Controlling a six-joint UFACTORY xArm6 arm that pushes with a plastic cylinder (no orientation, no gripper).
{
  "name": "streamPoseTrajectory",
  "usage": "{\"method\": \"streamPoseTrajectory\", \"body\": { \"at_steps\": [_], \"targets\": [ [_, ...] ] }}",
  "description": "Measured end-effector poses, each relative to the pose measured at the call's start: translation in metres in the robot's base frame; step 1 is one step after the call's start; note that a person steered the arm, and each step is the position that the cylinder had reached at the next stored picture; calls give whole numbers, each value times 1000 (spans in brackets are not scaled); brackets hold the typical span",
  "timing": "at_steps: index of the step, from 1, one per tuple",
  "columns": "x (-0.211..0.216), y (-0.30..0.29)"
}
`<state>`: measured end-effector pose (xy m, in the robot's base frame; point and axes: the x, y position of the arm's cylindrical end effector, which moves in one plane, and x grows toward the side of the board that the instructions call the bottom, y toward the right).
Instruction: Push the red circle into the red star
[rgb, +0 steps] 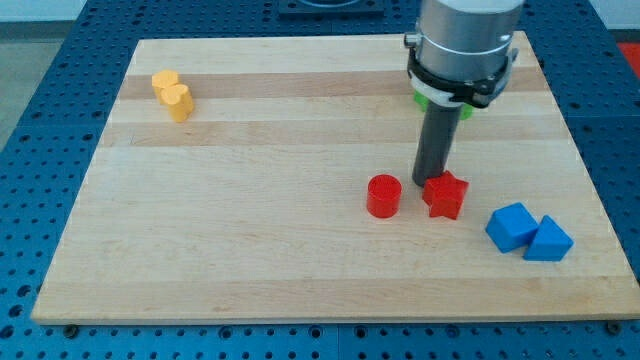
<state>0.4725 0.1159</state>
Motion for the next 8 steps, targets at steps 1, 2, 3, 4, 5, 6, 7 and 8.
{"method": "streamPoseTrajectory", "body": {
  "at_steps": [1, 2, 3, 4, 5, 6, 7, 8],
  "targets": [
    [12, 13],
    [12, 14],
    [14, 23],
    [14, 40],
    [14, 40],
    [13, 30],
    [4, -14],
    [-10, -56]
  ]
}}
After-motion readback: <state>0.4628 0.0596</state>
